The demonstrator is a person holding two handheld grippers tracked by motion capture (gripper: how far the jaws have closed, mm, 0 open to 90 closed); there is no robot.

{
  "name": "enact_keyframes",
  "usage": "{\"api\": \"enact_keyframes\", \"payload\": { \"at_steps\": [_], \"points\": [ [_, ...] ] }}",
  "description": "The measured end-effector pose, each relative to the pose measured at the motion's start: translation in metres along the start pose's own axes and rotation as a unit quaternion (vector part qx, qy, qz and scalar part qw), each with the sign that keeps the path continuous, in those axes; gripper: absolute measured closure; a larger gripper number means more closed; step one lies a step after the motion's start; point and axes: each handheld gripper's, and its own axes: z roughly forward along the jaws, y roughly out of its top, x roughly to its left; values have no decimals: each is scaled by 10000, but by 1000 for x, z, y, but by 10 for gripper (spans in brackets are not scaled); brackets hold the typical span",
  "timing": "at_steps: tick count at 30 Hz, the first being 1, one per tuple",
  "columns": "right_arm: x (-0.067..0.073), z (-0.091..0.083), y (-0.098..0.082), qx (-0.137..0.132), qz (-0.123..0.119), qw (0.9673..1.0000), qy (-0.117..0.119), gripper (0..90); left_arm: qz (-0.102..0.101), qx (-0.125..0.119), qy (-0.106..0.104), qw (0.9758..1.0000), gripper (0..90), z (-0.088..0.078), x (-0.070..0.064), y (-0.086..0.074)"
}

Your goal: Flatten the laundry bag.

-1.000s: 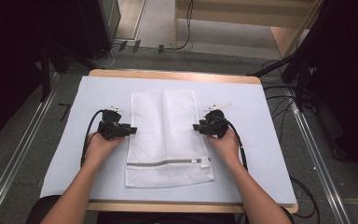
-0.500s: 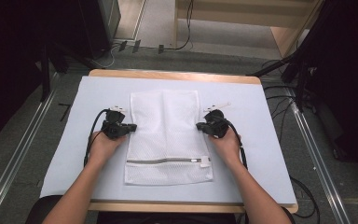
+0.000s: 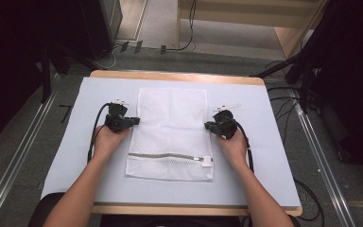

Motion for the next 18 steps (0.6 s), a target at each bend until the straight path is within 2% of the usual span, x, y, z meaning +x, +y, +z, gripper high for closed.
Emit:
{"api": "enact_keyframes", "payload": {
  "at_steps": [5, 9, 13, 18],
  "points": [
    [1, -3, 0, -2, -22, 10000, 52, 744, -73, 13, -191, 9998, 716, -5, 0, 0],
    [2, -7, 1, -65, -58, 9999, 123, 727, -95, -1, -279, 9996, 623, -10, -3, 2],
    [3, -11, 2, -125, -66, 9997, 185, 722, -86, 83, -383, 9992, 566, -13, -7, 3],
    [5, -17, 0, -173, -40, 9994, 302, 723, -53, 71, -576, 9983, 534, -19, -14, 6]
  ]
}}
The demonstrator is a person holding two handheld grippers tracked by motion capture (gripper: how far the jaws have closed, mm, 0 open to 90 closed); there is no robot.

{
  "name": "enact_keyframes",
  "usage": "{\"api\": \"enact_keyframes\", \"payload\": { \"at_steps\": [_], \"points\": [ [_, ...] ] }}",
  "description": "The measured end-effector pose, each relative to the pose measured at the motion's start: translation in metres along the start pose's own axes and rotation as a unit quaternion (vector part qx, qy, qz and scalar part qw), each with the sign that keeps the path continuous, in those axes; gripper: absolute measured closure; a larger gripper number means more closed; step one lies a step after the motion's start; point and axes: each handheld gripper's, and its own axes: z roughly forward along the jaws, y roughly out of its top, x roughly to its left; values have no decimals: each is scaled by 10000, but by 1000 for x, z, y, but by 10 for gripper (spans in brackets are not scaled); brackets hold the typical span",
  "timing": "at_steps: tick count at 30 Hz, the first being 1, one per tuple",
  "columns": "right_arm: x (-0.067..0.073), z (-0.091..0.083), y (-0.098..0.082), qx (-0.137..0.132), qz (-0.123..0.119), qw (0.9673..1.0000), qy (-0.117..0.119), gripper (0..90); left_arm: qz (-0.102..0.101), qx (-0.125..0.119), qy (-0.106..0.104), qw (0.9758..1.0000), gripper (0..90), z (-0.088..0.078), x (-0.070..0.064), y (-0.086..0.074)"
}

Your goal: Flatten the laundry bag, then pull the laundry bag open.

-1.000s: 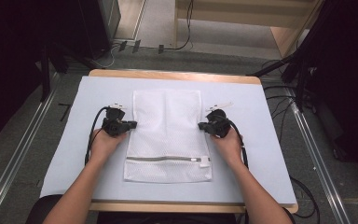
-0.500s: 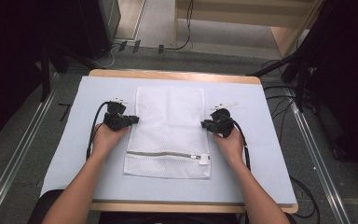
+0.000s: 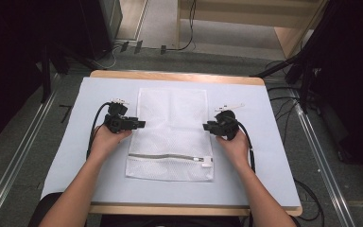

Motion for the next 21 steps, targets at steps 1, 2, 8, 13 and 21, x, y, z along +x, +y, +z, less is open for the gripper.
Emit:
{"api": "enact_keyframes", "payload": {
  "at_steps": [1, 2, 8, 13, 21],
  "points": [
    [1, -2, 0, -13, 2, 10000, 21, 722, 15, -17, -18, 10000, 525, -1, -2, 0],
    [2, -4, 0, -32, -12, 10000, 32, 722, 46, -12, -43, 10000, 518, -2, -4, 1],
    [4, -20, -3, -50, -127, 9998, 143, 722, 176, 31, -123, 9998, 487, -6, -14, 3],
    [8, -27, -11, -18, -216, 9995, 237, 707, 172, 120, -257, 9994, 462, -10, -23, 3],
    [16, -37, -29, -131, -291, 9982, 509, 678, 449, 188, -375, 9981, 446, -13, -45, 3]
  ]
}}
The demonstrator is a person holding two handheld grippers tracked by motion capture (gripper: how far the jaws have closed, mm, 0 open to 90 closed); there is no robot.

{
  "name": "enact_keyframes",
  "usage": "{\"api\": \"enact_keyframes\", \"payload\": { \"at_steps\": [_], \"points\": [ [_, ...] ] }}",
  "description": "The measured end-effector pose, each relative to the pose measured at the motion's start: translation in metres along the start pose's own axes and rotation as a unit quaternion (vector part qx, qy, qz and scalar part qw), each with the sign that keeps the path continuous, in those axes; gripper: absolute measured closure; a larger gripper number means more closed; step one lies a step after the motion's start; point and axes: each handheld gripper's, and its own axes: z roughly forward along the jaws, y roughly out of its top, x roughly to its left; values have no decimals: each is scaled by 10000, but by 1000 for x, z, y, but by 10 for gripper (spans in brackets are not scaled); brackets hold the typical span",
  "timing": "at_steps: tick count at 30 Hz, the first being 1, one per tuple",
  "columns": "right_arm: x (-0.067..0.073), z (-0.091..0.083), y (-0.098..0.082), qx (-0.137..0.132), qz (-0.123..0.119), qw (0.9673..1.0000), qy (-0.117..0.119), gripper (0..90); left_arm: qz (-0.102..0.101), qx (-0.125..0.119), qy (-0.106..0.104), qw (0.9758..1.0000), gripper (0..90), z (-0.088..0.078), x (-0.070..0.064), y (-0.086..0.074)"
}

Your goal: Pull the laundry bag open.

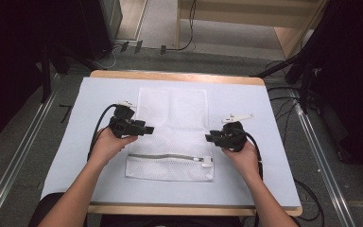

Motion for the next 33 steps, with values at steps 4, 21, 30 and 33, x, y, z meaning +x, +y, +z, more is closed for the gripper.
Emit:
{"api": "enact_keyframes", "payload": {
  "at_steps": [4, 21, 30, 33],
  "points": [
    [7, -5, -4, -69, -79, 9999, -14, 678, 144, 7, -50, 9999, 446, -1, -12, 1],
    [26, -4, -20, 335, -226, 9989, 220, 900, 629, 152, -336, 9973, 437, 15, -53, 5],
    [30, -5, -30, 523, -244, 9980, 242, 900, 914, 264, -515, 9941, 486, 33, -71, 9],
    [30, -5, -34, 570, -245, 9978, 252, 900, 988, 305, -637, 9926, 527, 41, -78, 10]
  ]
}}
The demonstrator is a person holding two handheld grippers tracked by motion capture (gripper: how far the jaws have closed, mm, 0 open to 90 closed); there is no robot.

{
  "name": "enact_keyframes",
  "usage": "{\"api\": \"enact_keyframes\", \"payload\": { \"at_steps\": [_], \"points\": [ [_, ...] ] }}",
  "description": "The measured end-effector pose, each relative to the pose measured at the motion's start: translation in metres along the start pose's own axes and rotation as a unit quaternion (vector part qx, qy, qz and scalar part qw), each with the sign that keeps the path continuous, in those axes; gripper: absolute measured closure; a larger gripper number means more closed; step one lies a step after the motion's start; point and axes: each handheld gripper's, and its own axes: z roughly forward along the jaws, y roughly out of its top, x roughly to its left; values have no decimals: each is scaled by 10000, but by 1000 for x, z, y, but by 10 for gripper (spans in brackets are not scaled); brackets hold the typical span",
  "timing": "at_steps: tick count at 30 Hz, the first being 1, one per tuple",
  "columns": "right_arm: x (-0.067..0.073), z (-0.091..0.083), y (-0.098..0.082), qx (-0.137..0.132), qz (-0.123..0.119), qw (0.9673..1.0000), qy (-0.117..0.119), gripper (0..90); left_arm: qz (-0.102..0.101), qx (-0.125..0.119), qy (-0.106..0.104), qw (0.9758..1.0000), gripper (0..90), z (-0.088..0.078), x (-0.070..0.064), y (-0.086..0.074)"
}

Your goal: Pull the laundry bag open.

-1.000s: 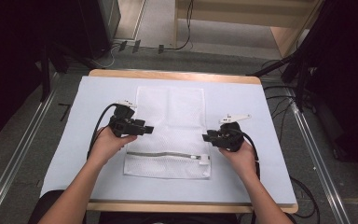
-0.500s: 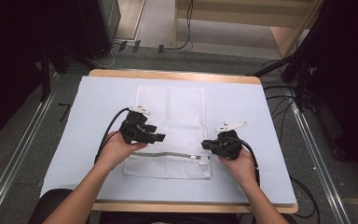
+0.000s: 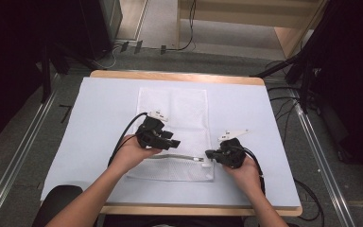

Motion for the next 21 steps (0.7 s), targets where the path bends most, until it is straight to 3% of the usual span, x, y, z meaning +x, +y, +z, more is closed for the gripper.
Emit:
{"api": "enact_keyframes", "payload": {
  "at_steps": [5, 9, 21],
  "points": [
    [2, 2, -5, 75, -64, 10000, -8, 900, 132, 114, -154, 9997, 606, 13, -8, 2],
    [4, 3, -9, -26, -201, 9998, -48, 900, 260, 200, -197, 9993, 660, 21, -14, 4],
    [1, 4, -11, -112, -256, 9996, 17, 900, 311, 417, -310, 9982, 797, 47, -24, 2]
  ]
}}
